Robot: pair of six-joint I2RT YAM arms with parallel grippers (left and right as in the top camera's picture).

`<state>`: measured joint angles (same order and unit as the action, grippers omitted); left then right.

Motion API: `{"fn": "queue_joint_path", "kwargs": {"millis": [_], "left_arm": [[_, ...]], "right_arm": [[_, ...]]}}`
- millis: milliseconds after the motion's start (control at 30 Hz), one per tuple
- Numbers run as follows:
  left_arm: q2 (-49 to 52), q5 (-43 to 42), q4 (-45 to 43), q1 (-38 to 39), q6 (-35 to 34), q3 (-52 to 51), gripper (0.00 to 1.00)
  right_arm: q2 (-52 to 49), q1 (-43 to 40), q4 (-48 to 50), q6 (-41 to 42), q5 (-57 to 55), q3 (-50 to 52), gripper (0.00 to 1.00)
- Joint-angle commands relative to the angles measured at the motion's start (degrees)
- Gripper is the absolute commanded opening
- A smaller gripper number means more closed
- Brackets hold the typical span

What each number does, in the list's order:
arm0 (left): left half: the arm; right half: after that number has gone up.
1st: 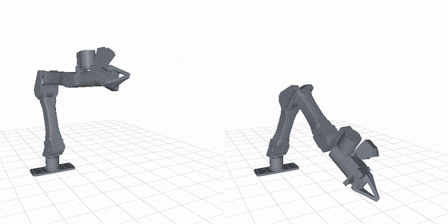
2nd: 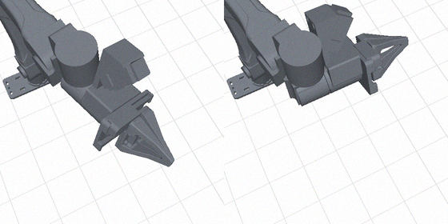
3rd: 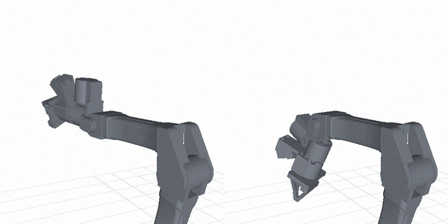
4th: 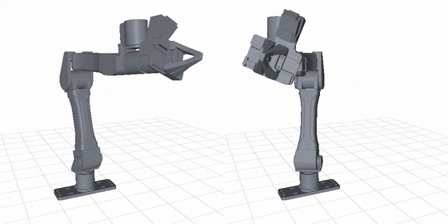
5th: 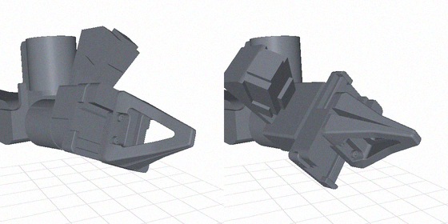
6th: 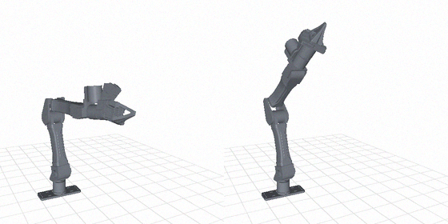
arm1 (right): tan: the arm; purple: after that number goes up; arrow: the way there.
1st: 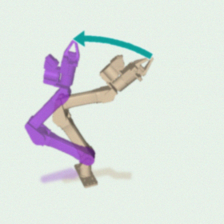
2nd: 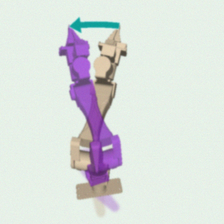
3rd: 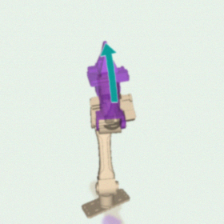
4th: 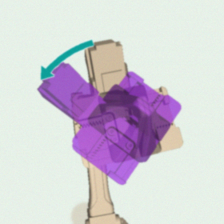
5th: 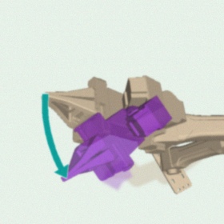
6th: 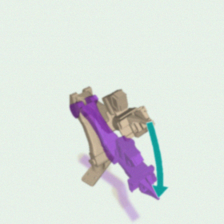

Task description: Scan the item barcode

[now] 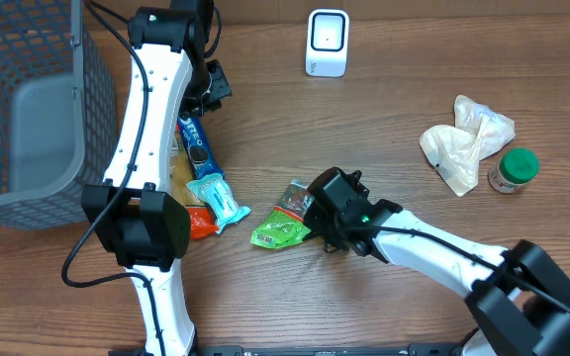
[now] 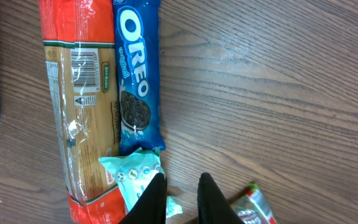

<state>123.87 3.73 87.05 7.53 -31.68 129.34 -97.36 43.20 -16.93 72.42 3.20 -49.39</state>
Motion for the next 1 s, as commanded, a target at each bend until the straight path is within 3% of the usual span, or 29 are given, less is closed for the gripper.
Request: {"fn": "queue_joint_path", "kwargs": {"millis": [0, 167, 300, 367, 500, 667, 967], "left_arm": [[0.5, 0.3, 0.1, 0.8, -1.1, -0.3, 0.11], [0.5, 0.3, 0.1, 0.8, -1.1, -0.3, 0.11], [0.5, 0.3, 0.1, 0.8, -1.1, -0.3, 0.11], [0.5, 0.3, 0.1, 0.8, -1.1, -0.3, 0.12], [0.5, 0.3, 0.1, 0.8, -1.1, -0.3, 0.12], [0.5, 0.3, 0.1, 0.8, -1.1, -0.3, 0.12], [0.5, 0.3, 0.0, 0.8, -1.2, -0.3, 0.12]], "right_arm": [[-3.9, -0.2, 1.9, 0.3, 2.0, 0.3, 0.35], [-5.4, -0.2, 3.2, 0.3, 3.5, 0.3, 0.35], [-5.4, -0.2, 3.5, 0.2, 4.5, 0.2, 0.08], [-5.4, -0.3, 3.8, -2.9, 6.3, -0.6, 0.04], [-4.4, -1.9, 3.1, -16.2, 12.2, -3.7, 0.04], [-1.0, -4.5, -4.9, -30.9, 12.6, -7.6, 0.04], [3.7, -8.1, -18.4, -56.3, 4.0, -8.7, 0.04]]}}
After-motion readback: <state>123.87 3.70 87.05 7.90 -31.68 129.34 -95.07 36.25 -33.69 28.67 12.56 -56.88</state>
